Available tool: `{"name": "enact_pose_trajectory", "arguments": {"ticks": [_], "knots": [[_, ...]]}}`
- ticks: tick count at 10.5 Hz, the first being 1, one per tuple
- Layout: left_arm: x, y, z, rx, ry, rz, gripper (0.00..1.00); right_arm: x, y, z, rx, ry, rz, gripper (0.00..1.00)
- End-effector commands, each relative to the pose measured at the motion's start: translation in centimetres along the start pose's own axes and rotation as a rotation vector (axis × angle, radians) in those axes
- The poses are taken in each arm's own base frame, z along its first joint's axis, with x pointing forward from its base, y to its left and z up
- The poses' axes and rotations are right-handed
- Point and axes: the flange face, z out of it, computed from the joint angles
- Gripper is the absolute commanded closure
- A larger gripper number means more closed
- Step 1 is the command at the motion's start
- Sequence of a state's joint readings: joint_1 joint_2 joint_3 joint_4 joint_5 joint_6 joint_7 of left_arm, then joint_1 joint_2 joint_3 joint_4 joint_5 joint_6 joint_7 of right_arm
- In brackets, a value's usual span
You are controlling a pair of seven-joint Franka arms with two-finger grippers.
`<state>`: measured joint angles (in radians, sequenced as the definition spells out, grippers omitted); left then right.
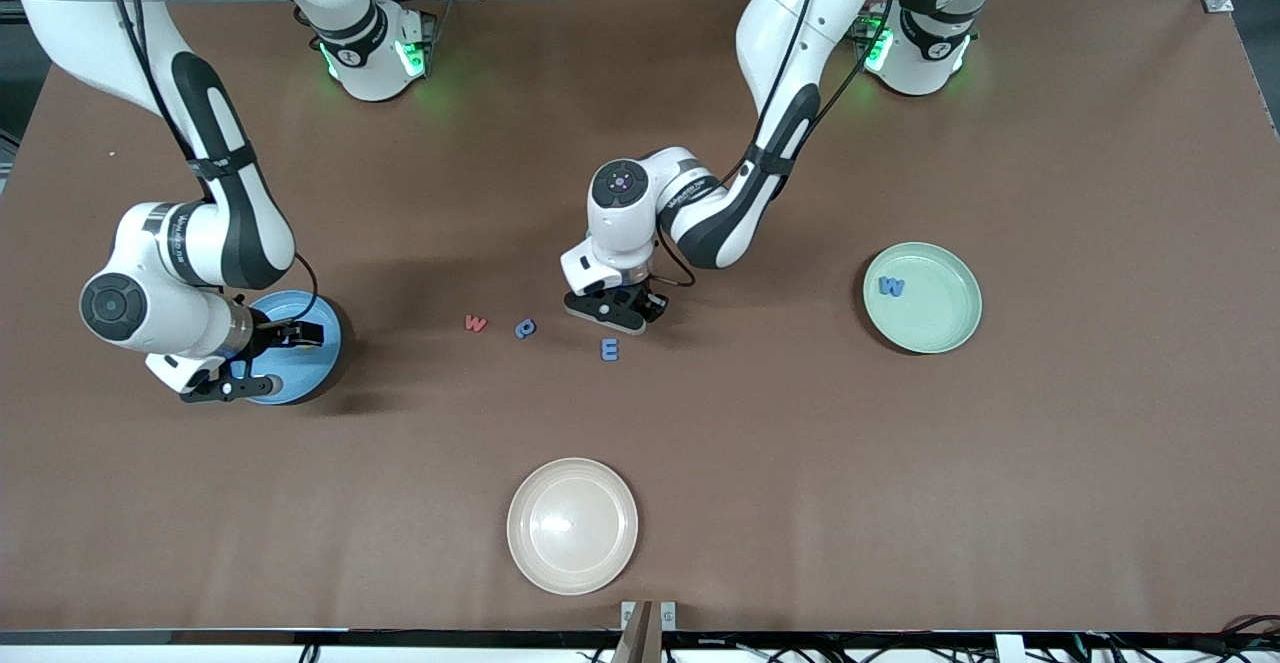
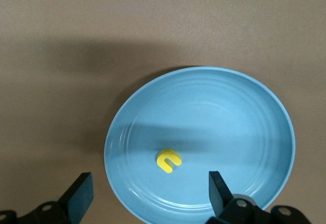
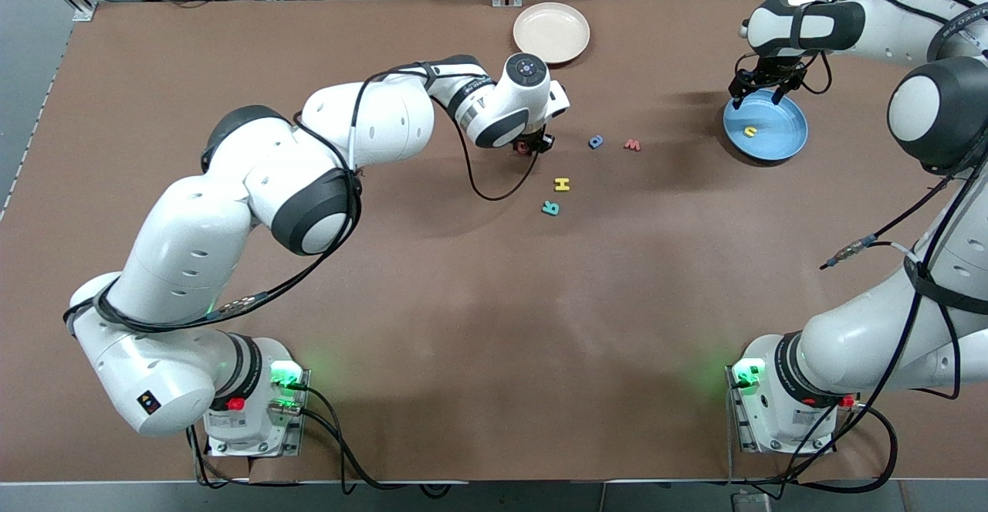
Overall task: Sort upper and lower case letters into plates
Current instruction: 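Grasp the pink letter with the left gripper and carry it to the green plate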
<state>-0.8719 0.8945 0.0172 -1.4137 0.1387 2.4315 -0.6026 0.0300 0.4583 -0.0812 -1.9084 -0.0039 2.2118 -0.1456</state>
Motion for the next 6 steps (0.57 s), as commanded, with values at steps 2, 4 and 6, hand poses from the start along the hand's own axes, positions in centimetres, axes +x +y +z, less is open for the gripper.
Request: {"name": "enact_pose_trajectory", "arguments": {"ticks": [2, 4, 6], "knots": [[0.2, -0.5, -0.5, 0.025, 0.008, -0.020, 0.71, 0.2, -1.3, -1.6, 0.011, 0.014, -0.010, 0.00], [2.6, -5.0, -3.8, 0.068, -0.045, -0.054, 0.72, 0.4, -3.2, -2.0, 0.024, -0.001, -0.015, 0.00], [4.6, -9.6, -7.4, 0.068, -0.093, -0.007, 0.72, 0.4, -6.0, -1.8, 0.054, -0.014, -0.003, 0.00]]}}
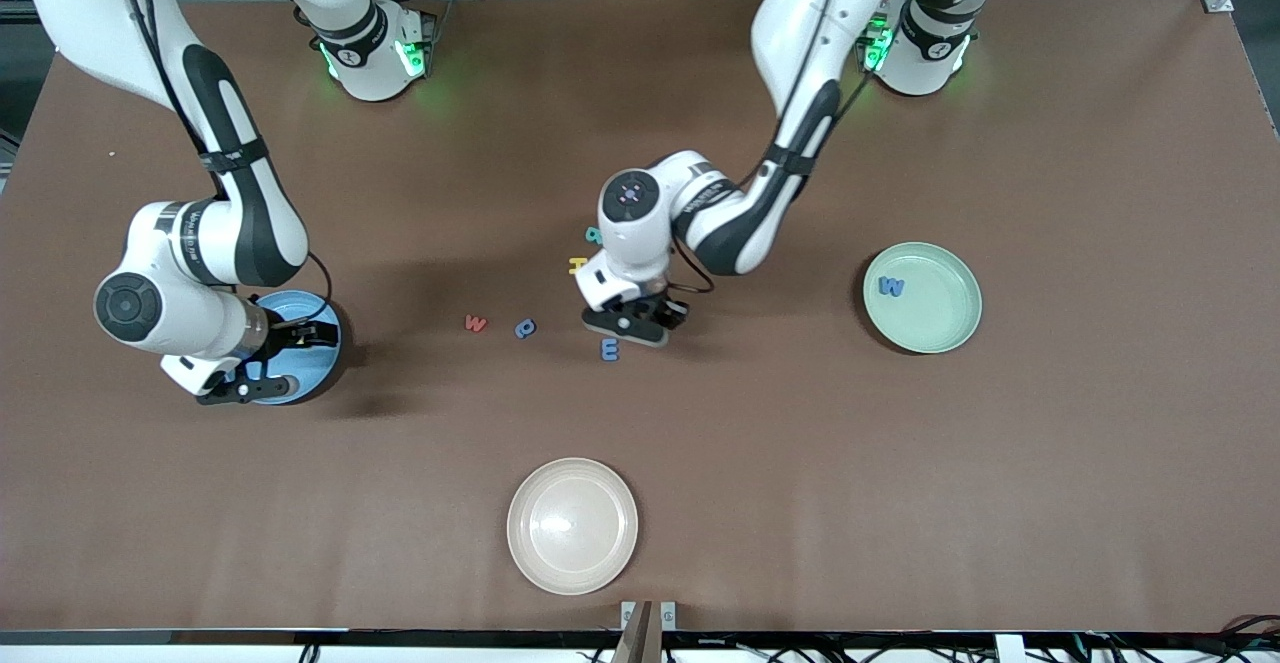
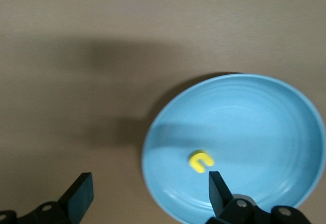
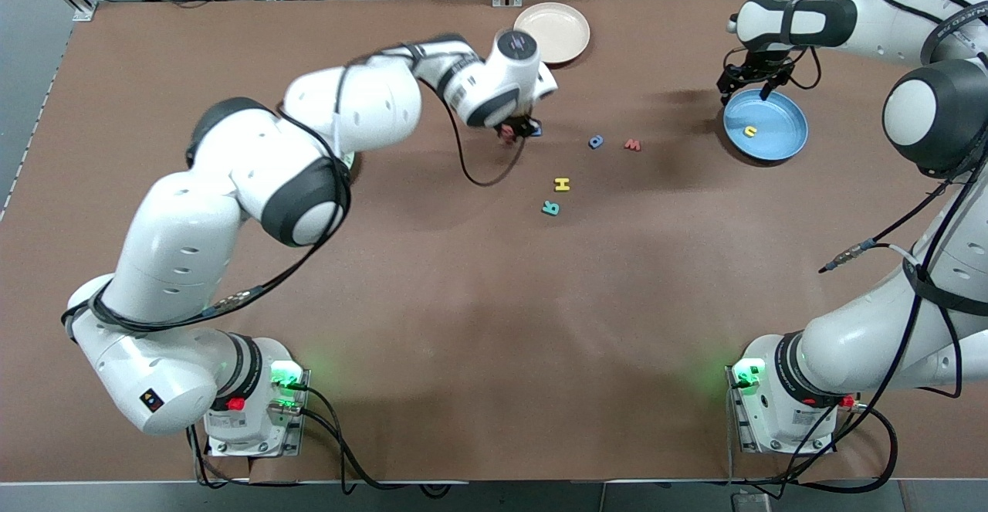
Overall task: Sort upper and lower case letters into plates
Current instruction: 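Grasp the pink letter with the left gripper and carry it to the green plate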
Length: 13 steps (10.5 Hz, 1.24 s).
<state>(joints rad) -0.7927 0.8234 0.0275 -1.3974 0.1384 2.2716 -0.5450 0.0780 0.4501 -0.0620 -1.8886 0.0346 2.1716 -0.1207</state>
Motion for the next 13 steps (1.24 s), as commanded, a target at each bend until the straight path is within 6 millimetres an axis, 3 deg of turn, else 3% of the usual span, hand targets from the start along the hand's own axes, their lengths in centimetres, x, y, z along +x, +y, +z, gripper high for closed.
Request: {"name": "enact_pose_trajectory", "arguments": {"ticks": [1, 5, 6, 8, 9, 10, 12, 13], "knots": [[2.2, -7.3, -5.1, -0.006, -0.079, 0.086, 0.72, -0.1, -3.3, -0.5, 0.022, -0.010, 0.023, 0.00], [0.9, -22.1, -9.5, 0.010, -0.371, 0.287, 0.72, -0.1, -12.8, -0.3, -0.005, 0.003, 0.126, 0.00], [-0.3, -25.4, -9.2, -0.004, -0.413, 0.297, 0.71, -0.2, -15.8, -0.2, -0.006, 0.030, 0.134, 0.00], [-2.4, -33.8, -7.1, -0.058, -0.456, 0.346, 0.71, -0.1, -21.0, 0.3, -0.007, 0.074, 0.153, 0.00], [-4.1, -37.5, -5.6, -0.086, -0.468, 0.349, 0.71, -0.1, -22.5, 1.1, -0.009, 0.079, 0.142, 0.00], [-6.5, -40.5, -3.8, -0.102, -0.469, 0.310, 0.71, 0.0, -22.6, 1.8, -0.009, 0.086, 0.133, 0.00], [-11.5, -40.5, -0.2, -0.123, -0.457, 0.285, 0.71, -0.2, -24.6, 2.7, -0.013, 0.095, 0.090, 0.00], [-14.2, -41.2, 0.9, -0.128, -0.445, 0.255, 0.67, -0.5, -26.7, 3.6, -0.012, 0.117, 0.050, 0.00]]}}
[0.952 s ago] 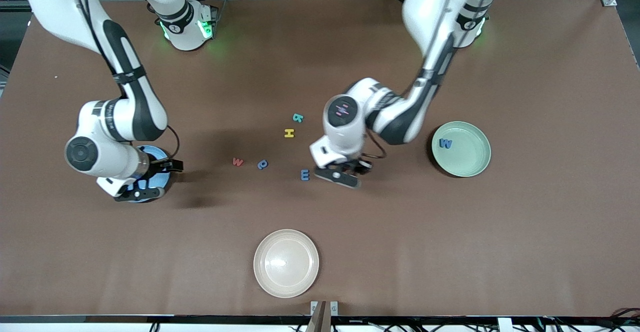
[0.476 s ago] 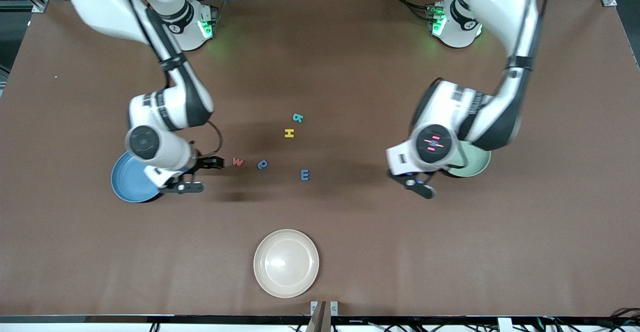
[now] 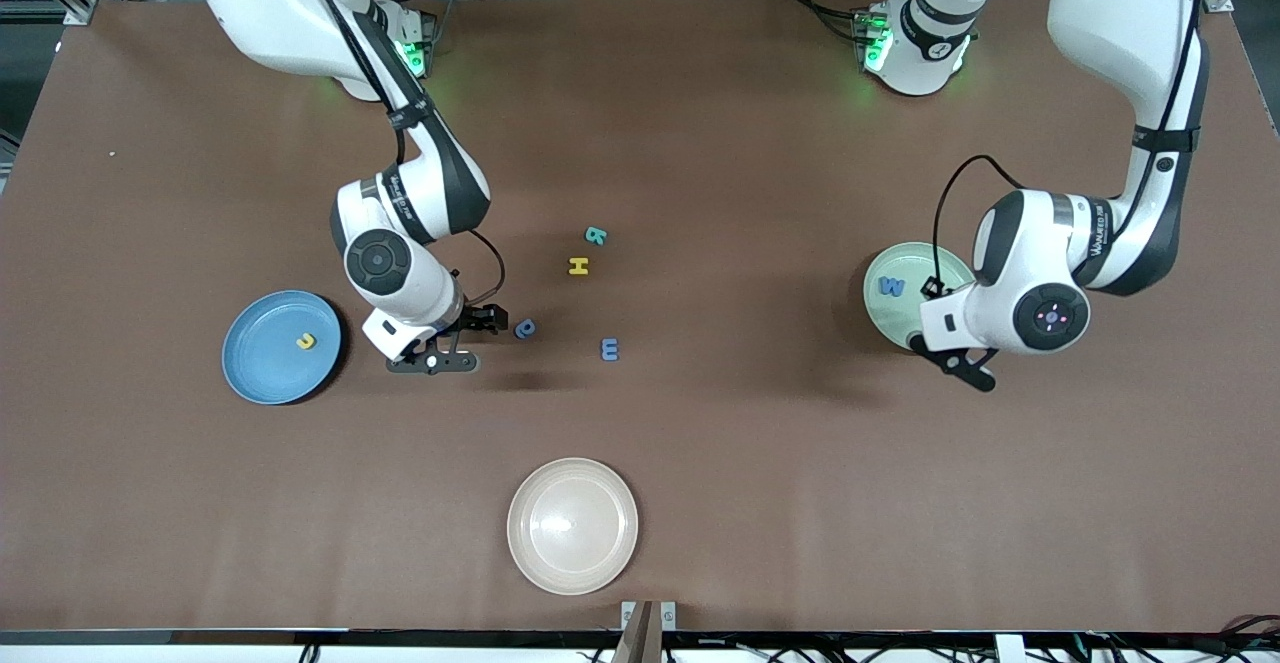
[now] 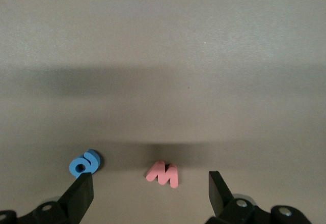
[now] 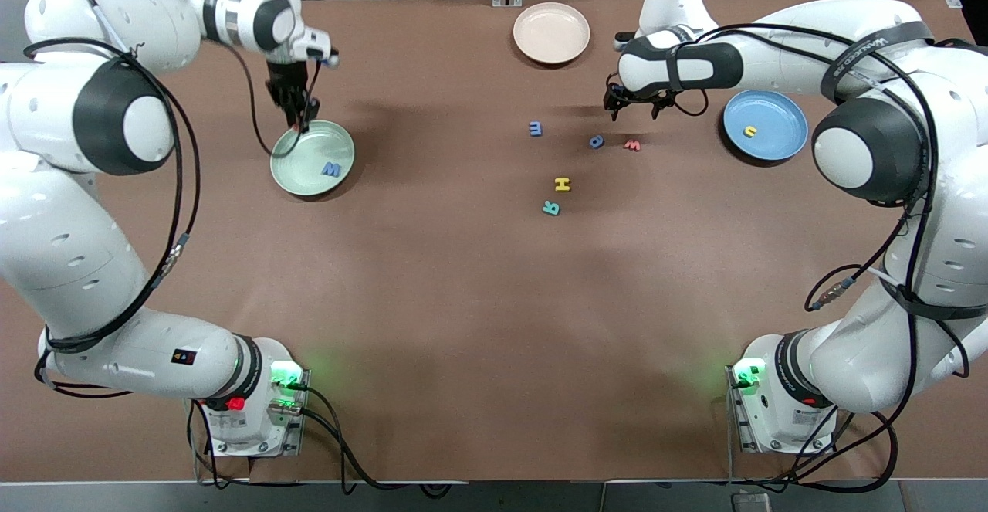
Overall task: Sort upper and lower case letters into plates
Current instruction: 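Grasp the pink letter with the left gripper and carry it to the green plate, then release the pink letter while the right gripper grasps the blue a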
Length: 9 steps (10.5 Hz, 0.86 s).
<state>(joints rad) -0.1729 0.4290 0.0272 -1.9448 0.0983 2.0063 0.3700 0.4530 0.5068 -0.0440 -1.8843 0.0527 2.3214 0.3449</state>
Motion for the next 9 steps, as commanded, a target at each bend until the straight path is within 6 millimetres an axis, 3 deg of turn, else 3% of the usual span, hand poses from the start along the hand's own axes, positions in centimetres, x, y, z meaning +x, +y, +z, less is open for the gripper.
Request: {"name": "enact_pose_trajectory", "arguments": {"ticks": [1, 2, 3, 5, 7, 9], "knots": [[-4.2, 2.8, 3.1, -0.024, 0.037, -0.017, 0.53, -0.4, -3.9, 1.6, 0.013, 0.050, -0.098, 0.00], [-3.9, 3.0, 3.4, -0.041, 0.040, -0.042, 0.07, -0.7, -4.7, 2.7, 0.015, 0.063, -0.173, 0.00], [-3.7, 3.3, 3.2, -0.058, 0.045, -0.085, 0.00, -1.1, -5.4, 3.0, 0.014, 0.063, -0.226, 0.00], [-2.3, 5.6, 1.5, -0.055, 0.054, -0.139, 0.00, -1.4, -6.1, 3.1, 0.010, 0.062, -0.346, 0.00], [0.8, 9.9, -3.0, -0.056, 0.076, -0.304, 0.00, -1.9, -6.0, 3.7, 0.005, 0.055, -0.379, 0.00], [3.9, 13.6, -5.9, -0.072, 0.131, -0.402, 0.00, -2.2, -6.6, 5.1, 0.012, 0.093, -0.389, 0.00]]}}
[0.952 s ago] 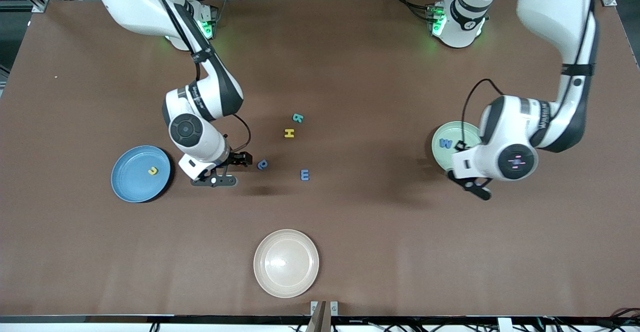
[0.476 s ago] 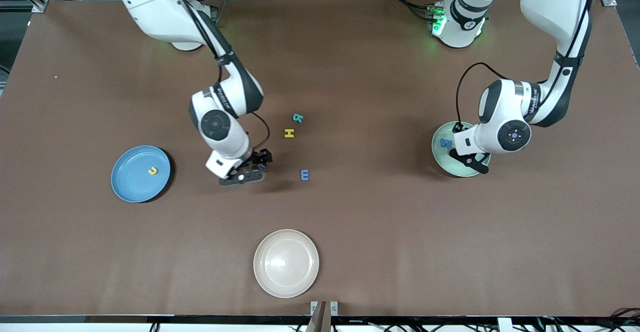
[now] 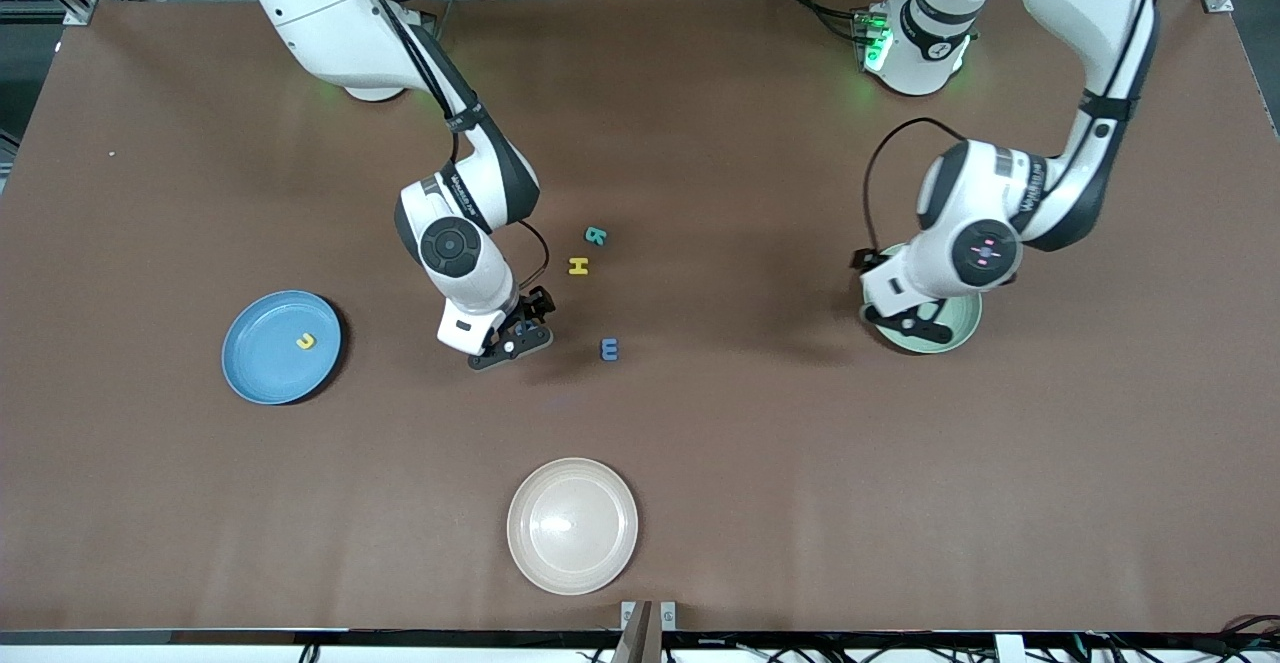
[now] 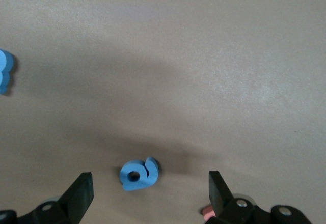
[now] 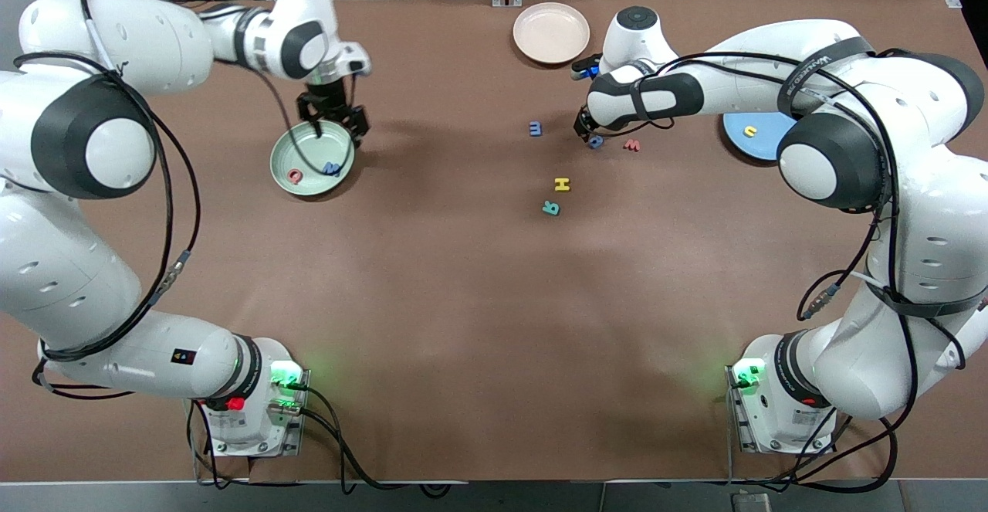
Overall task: Sort upper and lower case letters into plates
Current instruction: 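Release the pink letter while the right gripper grasps the blue a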
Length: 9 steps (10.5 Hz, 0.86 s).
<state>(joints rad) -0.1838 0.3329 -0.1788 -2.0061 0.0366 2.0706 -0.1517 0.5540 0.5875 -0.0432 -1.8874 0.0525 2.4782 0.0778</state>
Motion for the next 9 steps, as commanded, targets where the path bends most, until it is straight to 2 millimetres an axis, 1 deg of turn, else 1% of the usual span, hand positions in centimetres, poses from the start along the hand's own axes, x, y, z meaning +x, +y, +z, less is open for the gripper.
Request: {"name": "enact_pose_trajectory", "arguments": {"ticks": [1, 2, 3, 4, 5, 6, 7, 9], "knots": [[2.3, 4.1, -1.8, -0.060, 0.012, -0.093, 0.00, -0.4, -1.4, 1.5, 0.001, 0.018, -0.029, 0.00], [3.2, 5.3, -1.6, -0.087, 0.011, -0.108, 0.00, -0.5, -1.5, 1.9, -0.001, 0.012, -0.033, 0.00], [4.2, 7.4, -2.0, -0.103, 0.024, -0.102, 0.00, -0.8, -1.5, 2.1, -0.002, 0.006, -0.033, 0.00], [5.2, 8.3, -2.1, -0.113, 0.030, -0.134, 0.00, -0.9, -1.5, 2.3, -0.002, 0.003, -0.033, 0.00], [6.1, 10.1, -2.2, -0.123, 0.040, -0.165, 0.00, -1.1, -1.3, 2.6, -0.003, -0.003, -0.031, 0.00], [6.8, 12.1, -2.8, -0.131, 0.055, -0.196, 0.00, -1.3, -1.2, 2.7, -0.004, -0.007, -0.030, 0.00], [7.2, 14.0, -2.8, -0.151, 0.053, -0.245, 0.00, -1.3, -1.1, 2.7, -0.005, -0.009, -0.031, 0.00], [7.8, 17.5, -2.2, -0.191, 0.041, -0.310, 0.00, -1.4, -1.1, 2.7, -0.004, -0.009, -0.031, 0.00]]}}
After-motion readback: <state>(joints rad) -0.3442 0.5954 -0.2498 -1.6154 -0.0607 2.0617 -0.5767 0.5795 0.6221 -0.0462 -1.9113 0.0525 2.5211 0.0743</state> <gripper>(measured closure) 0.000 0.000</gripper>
